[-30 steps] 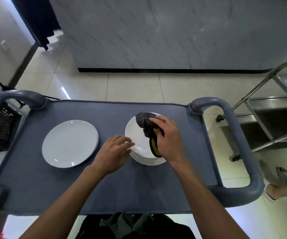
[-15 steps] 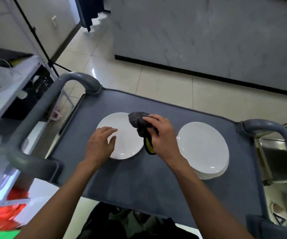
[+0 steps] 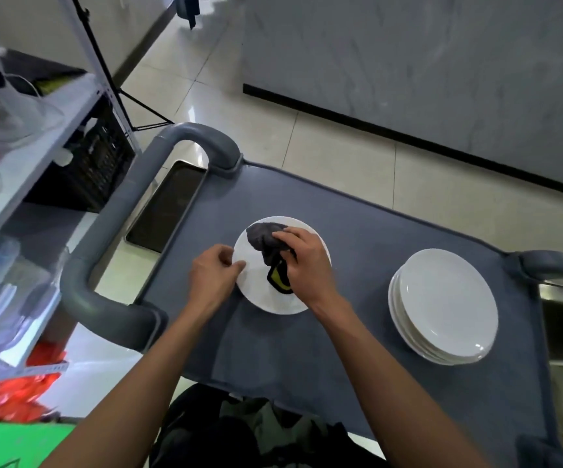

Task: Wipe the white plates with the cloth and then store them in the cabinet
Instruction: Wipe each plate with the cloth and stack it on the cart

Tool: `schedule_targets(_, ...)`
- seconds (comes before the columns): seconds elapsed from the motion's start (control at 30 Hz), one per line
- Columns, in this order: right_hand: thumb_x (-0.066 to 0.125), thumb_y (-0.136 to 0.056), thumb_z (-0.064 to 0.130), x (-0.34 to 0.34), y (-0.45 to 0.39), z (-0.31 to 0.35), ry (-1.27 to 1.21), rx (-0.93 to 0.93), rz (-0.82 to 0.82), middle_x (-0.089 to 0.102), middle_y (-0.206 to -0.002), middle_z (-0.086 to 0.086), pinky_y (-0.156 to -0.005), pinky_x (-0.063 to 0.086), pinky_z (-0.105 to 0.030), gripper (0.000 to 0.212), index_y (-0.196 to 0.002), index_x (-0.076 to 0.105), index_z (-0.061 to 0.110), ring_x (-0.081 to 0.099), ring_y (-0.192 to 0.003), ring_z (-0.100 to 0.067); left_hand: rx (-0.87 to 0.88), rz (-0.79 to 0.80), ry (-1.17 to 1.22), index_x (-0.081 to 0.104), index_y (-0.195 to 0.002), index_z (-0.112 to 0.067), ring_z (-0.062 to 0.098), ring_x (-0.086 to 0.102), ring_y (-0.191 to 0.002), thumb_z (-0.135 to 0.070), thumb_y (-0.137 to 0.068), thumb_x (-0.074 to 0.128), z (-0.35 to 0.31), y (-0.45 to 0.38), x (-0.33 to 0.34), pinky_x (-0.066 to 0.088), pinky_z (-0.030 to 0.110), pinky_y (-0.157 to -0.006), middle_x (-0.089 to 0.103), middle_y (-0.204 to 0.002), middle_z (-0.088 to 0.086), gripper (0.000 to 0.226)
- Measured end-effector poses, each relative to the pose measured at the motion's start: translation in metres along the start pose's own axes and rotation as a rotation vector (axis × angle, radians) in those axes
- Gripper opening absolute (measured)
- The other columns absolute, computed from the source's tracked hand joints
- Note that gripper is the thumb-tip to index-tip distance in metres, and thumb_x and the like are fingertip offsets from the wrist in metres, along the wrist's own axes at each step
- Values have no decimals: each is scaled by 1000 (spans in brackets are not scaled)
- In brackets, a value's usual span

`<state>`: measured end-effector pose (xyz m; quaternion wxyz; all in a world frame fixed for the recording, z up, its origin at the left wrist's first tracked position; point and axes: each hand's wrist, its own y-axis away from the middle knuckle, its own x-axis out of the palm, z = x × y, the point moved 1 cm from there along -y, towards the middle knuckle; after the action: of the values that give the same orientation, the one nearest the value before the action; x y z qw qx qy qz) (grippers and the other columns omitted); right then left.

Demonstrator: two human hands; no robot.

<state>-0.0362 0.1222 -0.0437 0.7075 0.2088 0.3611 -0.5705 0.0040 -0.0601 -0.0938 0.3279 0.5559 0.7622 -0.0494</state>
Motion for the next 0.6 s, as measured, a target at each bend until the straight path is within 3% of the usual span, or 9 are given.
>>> schedule_targets(0.2, 58, -91, 7, 9, 8, -6, 205, 53, 174, 60, -132, -3, -97, 44, -51, 41, -130, 64, 20, 52, -123, -28, -47, 40, -3, 63, -91, -27, 12, 65, -79, -23, -72, 82, 5, -8, 3, 50, 30, -71, 66, -81, -15, 27)
schedule_targets(0.3, 57, -94, 19, 18, 22, -9, 382, 111, 326, 33, -157, -2, -116, 22, -53, 58, -149, 41, 30, 27, -145, -22, -67, 61, -16, 60, -87, -32, 10, 65, -78, -22, -72, 81, 7, -12, 4, 50, 30, -68, 64, -78, -17, 27)
schedule_targets(0.4, 55, -94, 24, 24, 32, -14, 463, 93, 358, 18, -164, 0, -119, 12, -56, 67, -154, 27, 35, 13, -151, -21, -86, 81, -12, 58, -82, -33, 10, 65, -77, -20, -72, 81, 6, -17, 4, 51, 31, -68, 65, -77, -15, 28)
schedule_targets(0.6, 56, -94, 26, 27, 33, -16, 450, 112, 327, 18, -164, 1, -116, 22, -56, 67, -153, 28, 38, 14, -150, -21, -128, 126, 18, 63, -84, -30, 12, 67, -80, -17, -69, 78, 4, -22, 1, 55, 32, -72, 70, -78, -11, 25)
